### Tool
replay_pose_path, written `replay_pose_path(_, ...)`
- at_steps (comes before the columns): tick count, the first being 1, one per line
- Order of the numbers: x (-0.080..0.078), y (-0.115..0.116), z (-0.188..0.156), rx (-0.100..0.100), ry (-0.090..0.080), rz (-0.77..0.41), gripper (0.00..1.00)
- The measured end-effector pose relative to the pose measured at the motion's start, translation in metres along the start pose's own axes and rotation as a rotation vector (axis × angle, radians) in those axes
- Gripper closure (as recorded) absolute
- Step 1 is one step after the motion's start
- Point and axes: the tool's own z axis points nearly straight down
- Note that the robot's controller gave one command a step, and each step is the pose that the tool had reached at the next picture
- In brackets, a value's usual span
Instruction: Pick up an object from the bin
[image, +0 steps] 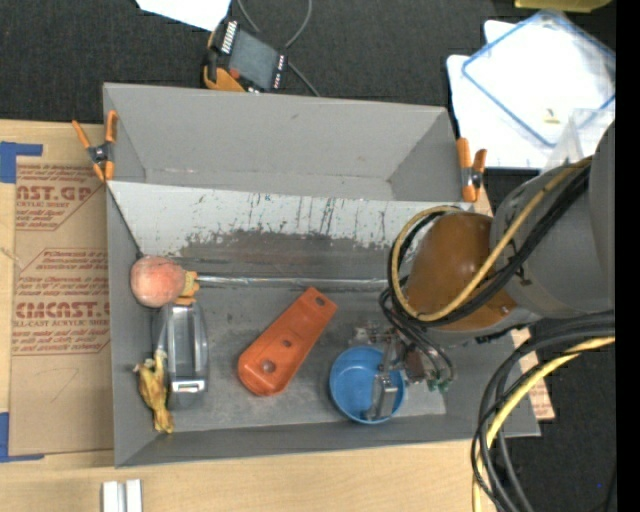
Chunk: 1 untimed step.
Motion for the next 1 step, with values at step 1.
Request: replay_pose_path(1, -0.0001, 0.0262, 0.0058, 0.01, -0.034, -0.399, 0.0)
